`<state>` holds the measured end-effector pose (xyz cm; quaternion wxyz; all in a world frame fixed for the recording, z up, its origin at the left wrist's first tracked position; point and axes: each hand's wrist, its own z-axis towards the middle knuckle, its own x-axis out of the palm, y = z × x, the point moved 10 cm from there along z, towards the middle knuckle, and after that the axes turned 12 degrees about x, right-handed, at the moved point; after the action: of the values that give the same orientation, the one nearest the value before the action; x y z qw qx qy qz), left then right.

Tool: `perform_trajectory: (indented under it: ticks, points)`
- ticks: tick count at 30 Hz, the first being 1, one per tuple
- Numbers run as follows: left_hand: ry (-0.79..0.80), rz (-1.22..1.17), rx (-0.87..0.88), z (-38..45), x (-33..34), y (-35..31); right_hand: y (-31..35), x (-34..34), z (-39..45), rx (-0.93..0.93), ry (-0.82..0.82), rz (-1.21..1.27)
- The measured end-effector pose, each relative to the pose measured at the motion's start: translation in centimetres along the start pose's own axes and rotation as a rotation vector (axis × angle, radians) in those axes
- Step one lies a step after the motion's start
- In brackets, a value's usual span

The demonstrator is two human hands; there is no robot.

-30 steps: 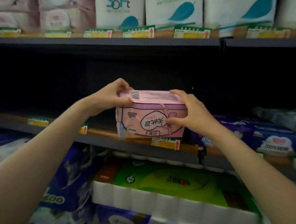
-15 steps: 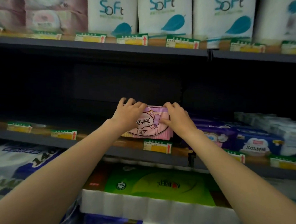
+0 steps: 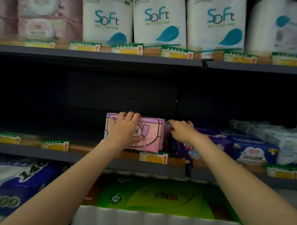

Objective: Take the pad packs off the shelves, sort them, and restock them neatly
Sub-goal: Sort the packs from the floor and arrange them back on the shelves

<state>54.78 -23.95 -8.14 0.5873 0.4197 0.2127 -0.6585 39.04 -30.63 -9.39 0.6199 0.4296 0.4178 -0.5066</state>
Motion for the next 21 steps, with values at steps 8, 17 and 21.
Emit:
perform_trajectory:
  ticks: [8,17,21]
  points:
    - [-0.010,0.002,0.000,-0.5,0.0,1.9,2.2,2.9,1.4,0.078,0.247,-0.141]
    - [0.106,0.037,0.067,2.5,3.5,1.3,-3.0,-2.2,0.1,0.172,-0.093,-0.039]
    - [0.241,0.025,0.042,4.1,6.8,0.6,-5.8,-1.3,-0.6,0.202,-0.023,-0.135]
